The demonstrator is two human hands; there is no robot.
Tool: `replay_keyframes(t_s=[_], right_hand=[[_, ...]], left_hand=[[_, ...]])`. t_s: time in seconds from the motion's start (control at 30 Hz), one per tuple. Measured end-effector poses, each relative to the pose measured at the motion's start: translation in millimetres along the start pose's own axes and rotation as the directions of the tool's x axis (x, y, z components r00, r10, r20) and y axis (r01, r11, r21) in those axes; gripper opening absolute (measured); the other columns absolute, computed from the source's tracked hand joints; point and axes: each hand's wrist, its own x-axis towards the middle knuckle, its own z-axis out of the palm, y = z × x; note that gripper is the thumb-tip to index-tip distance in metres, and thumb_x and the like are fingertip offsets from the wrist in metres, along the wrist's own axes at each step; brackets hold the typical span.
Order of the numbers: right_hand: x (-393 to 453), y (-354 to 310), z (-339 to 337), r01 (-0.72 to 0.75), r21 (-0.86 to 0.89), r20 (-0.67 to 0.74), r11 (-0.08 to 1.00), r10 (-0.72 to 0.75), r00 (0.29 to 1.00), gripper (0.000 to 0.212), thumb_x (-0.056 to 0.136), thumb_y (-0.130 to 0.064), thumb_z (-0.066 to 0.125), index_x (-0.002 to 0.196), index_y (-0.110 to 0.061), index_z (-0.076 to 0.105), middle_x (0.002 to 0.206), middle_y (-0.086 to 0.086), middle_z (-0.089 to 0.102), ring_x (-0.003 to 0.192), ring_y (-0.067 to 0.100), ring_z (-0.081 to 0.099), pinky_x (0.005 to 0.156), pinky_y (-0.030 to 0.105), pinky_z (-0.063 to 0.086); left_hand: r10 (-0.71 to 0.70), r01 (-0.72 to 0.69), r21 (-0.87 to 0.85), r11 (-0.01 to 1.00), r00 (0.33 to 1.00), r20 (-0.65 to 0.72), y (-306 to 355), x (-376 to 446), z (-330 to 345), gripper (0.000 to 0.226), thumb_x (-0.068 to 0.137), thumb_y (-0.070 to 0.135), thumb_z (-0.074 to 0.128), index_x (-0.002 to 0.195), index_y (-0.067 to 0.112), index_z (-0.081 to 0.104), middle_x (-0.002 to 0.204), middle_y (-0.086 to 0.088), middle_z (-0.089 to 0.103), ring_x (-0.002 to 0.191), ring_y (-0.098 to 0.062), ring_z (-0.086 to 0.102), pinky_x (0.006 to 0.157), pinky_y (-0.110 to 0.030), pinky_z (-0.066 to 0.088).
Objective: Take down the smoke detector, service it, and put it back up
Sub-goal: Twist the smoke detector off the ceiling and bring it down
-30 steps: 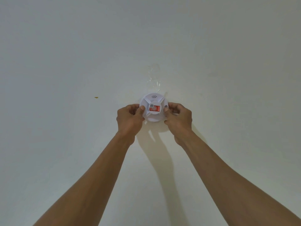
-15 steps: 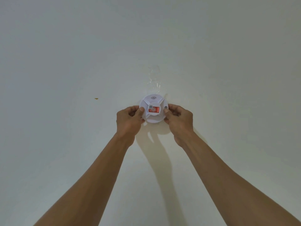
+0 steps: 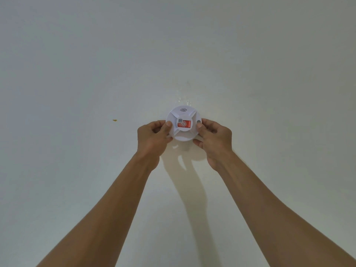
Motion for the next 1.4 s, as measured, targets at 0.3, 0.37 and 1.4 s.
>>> replay_keyframes(t_s=[0.3,0.37,1.4], right_hand=[[-24.5,5.2,-16.1,-0.005,0.060,0.065,0.998,0.001,0.998,0.026,0.093,-0.013,0.067,0.118,-0.005,0.068,0.116,0.016,0.069,0.104,0.026,0.071,0.080,0.035,0.060],[-40.4,14.4,-24.7,-0.037,0.068,0.091,0.997,0.030,0.995,0.027,0.092,-0.014,0.068,0.118,-0.005,0.068,0.120,0.019,0.067,0.107,0.027,0.070,0.084,0.037,0.059],[-408.4,341.2,-213.8,-0.131,-0.321,0.246,0.938,0.216,0.945,0.027,0.083,-0.015,0.078,0.109,-0.013,0.071,0.100,0.001,0.076,0.095,0.016,0.072,0.081,0.028,0.058]], left_hand=[[-0.014,0.015,-0.003,1.000,0.996,0.092,4.2,-34.0,-16.5,0.023,0.097,0.013,0.064,0.118,0.003,0.067,0.107,-0.015,0.075,0.097,-0.026,0.075,0.084,-0.037,0.061],[-0.024,0.025,-0.002,1.000,0.994,0.106,-1.0,-52.3,-24.7,0.021,0.096,0.013,0.064,0.116,0.005,0.068,0.108,-0.016,0.075,0.096,-0.026,0.075,0.082,-0.034,0.062],[-0.500,0.473,0.187,0.861,0.853,0.148,-313.7,-416.0,-183.0,0.055,0.088,0.057,0.061,0.101,0.007,0.078,0.103,-0.012,0.078,0.103,-0.026,0.073,0.094,-0.038,0.055]])
